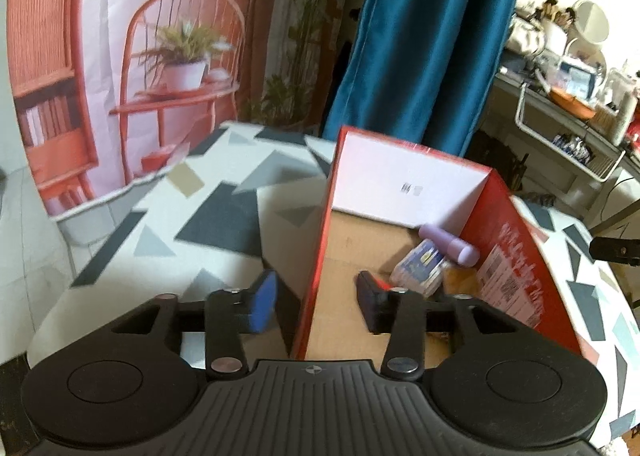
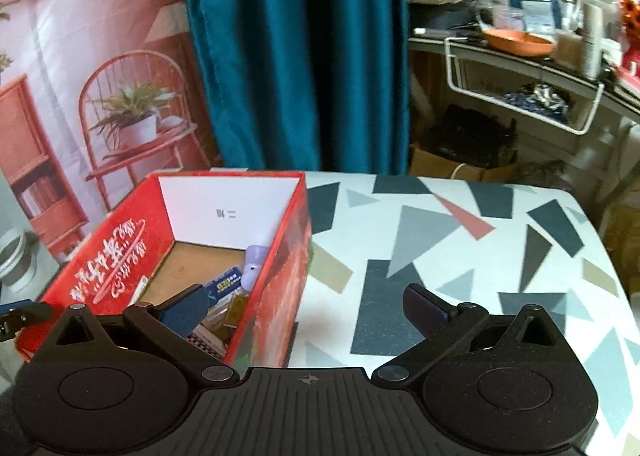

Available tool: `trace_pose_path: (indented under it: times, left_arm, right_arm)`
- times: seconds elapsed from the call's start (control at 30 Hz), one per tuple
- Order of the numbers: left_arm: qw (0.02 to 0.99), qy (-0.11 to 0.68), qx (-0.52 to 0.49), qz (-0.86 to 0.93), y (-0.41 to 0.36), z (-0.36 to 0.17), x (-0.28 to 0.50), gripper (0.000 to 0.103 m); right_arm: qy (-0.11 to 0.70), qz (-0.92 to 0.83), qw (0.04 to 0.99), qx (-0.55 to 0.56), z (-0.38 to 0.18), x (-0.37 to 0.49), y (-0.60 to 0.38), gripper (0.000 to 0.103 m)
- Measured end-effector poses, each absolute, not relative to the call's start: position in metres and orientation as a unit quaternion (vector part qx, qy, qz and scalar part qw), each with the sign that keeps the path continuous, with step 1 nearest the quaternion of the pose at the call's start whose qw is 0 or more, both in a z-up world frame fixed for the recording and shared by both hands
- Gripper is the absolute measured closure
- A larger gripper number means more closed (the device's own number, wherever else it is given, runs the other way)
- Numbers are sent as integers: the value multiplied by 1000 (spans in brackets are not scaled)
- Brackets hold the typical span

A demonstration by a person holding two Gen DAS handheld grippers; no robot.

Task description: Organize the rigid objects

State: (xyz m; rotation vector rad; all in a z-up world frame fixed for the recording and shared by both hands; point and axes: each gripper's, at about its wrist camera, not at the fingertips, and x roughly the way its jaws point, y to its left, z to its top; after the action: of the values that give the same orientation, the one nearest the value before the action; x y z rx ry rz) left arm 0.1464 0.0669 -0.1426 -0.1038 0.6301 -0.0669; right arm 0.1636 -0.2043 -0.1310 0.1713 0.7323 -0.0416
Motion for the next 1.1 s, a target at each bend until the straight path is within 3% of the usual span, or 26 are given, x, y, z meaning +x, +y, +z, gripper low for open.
trace_pose_path:
  times: [0.07,0.13,0.23,0.63,1.1]
  left_arm:
    - [951,304,-44,-37,64,-132,142,48]
    - [953,296,-42,-41,62,-120,137,23]
    - [957,282,-51,-47,60,-100,129,1]
    - [969,245,-15,-41,39,-17,89,0]
    - [988,152,19,-38,12,35,1,0]
  right_arm:
    - [356,-24,930,95,-122,156,-206,0]
    - [351,-28,931,102,-111,146,-206,0]
    - [339,-32,935,98,-93,131,-204,0]
    - [272,-62,957,84,-15,58,-187,0]
    - [199,-79,974,78,40,-38,-161,0]
